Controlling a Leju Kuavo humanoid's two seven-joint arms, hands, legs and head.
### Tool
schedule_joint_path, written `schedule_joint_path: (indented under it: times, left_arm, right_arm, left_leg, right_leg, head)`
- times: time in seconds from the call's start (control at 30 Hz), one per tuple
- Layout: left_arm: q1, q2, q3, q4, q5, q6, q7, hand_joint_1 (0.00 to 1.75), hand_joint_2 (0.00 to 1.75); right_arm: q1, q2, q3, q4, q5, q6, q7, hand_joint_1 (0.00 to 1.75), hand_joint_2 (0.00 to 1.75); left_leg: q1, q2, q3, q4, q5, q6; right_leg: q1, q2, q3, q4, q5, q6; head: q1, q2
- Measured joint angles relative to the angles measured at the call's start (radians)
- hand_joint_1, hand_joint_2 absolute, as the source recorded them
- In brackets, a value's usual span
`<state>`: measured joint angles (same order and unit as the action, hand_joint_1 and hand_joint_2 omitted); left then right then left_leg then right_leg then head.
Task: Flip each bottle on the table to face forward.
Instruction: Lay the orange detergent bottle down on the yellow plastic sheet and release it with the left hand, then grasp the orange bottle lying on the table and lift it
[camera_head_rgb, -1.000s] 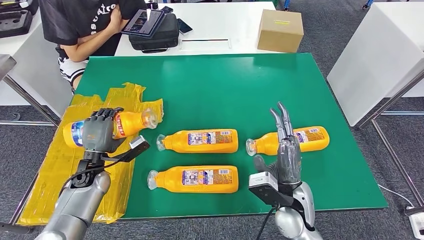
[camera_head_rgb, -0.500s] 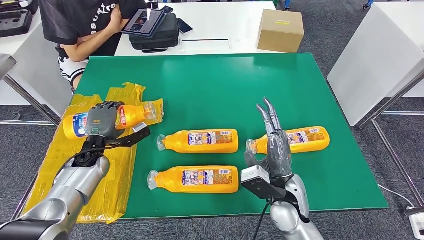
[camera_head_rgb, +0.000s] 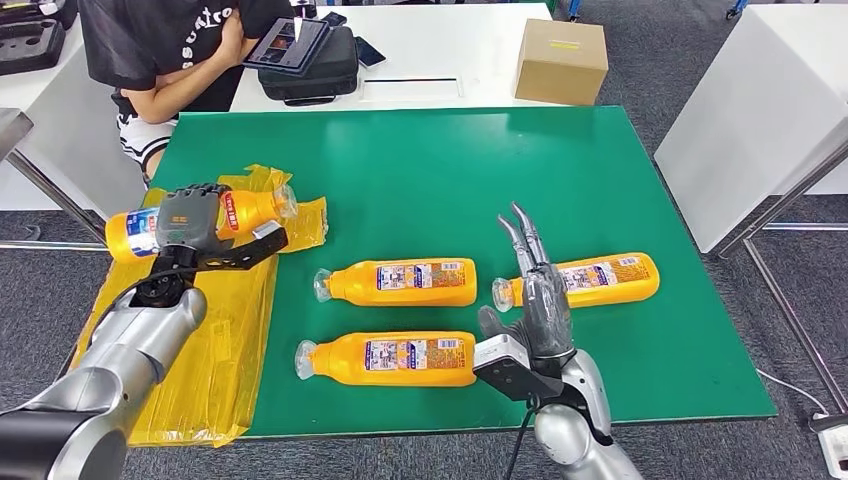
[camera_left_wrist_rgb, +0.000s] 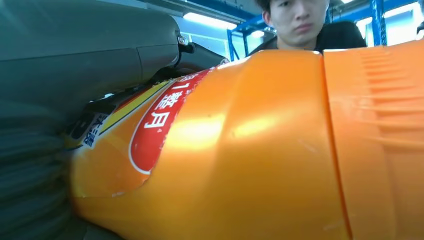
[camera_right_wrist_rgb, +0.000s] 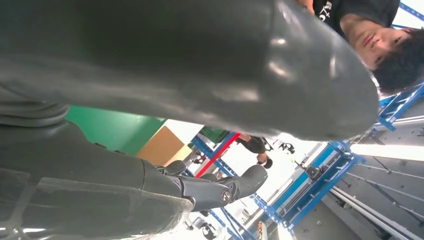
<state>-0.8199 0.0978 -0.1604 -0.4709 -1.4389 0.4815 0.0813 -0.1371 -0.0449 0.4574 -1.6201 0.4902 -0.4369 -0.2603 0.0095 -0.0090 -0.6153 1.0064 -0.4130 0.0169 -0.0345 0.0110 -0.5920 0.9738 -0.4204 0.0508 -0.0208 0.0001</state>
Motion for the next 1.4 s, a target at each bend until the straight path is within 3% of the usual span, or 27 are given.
schedule_joint_path:
  times: [0.17,0.2,0.3,0.33,0.67,1.4]
  left_arm:
    - [-0.028,0.022,0.01,0.027,0.019,-0.052,0.016,1.75,1.75]
    - [-0.033,0.026,0.015,0.032,0.025,-0.059,0.02,1.5,1.75]
    - [-0.047,0.037,0.03,0.046,0.04,-0.076,0.026,0.2,1.75]
    - [-0.052,0.039,0.035,0.051,0.042,-0.08,0.029,0.01,1.75]
    - [-0.095,0.051,0.075,0.08,0.065,-0.119,0.05,0.0,1.75]
    - [-0.098,0.057,0.12,0.09,0.112,-0.133,-0.002,0.0,1.75]
  right_arm:
    - [0.0,0.001,0.011,0.005,-0.001,0.014,-0.001,0.0,0.0]
    - [0.0,0.001,0.014,0.007,-0.001,0.018,-0.001,0.0,0.0]
    - [-0.005,0.002,0.023,0.012,-0.002,0.028,0.0,0.0,0.0]
    - [-0.008,0.003,0.026,0.013,-0.003,0.03,0.0,0.0,0.0]
    - [-0.031,0.02,0.04,0.028,-0.003,0.046,0.012,0.0,0.0]
    - [-0.049,0.038,0.049,0.055,0.021,0.048,0.026,0.0,0.0]
  left_leg:
    - [0.0,0.0,0.0,0.0,0.0,0.0]
    - [0.0,0.0,0.0,0.0,0.0,0.0]
    - [0.0,0.0,0.0,0.0,0.0,0.0]
    - [0.0,0.0,0.0,0.0,0.0,0.0]
    - [0.0,0.0,0.0,0.0,0.0,0.0]
    - [0.0,0.0,0.0,0.0,0.001,0.0]
  right_leg:
    - [0.0,0.0,0.0,0.0,0.0,0.0]
    - [0.0,0.0,0.0,0.0,0.0,0.0]
    - [0.0,0.0,0.0,0.0,0.0,0.0]
    - [0.0,0.0,0.0,0.0,0.0,0.0]
    - [0.0,0.0,0.0,0.0,0.0,0.0]
    - [0.0,0.0,0.0,0.0,0.0,0.0]
  head:
    - [0.0,0.0]
    - [0.0,0.0]
    - [0.0,0.0]
    - [0.0,0.0]
    - [0.0,0.0]
    - [0.0,0.0]
